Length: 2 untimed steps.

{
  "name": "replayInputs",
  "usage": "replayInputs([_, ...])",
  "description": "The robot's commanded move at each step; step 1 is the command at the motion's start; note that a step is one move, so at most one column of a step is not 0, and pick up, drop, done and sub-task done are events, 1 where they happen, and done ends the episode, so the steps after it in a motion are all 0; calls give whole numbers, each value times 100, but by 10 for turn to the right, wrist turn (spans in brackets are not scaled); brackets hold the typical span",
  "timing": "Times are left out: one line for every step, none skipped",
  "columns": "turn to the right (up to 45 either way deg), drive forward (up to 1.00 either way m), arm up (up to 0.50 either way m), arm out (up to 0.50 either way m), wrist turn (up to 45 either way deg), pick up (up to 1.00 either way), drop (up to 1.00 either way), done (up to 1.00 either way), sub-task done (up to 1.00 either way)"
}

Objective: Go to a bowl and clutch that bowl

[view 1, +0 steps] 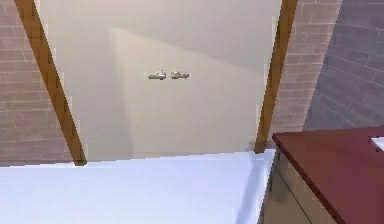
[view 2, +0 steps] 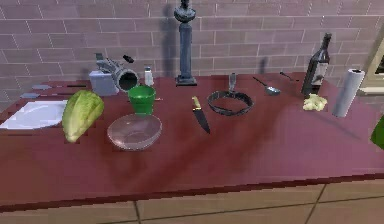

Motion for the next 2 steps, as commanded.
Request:
replayInputs([-120,0,0,0,0,0,0,0,0])
replayInputs([0,0,50,0,0,0,0,0,0])
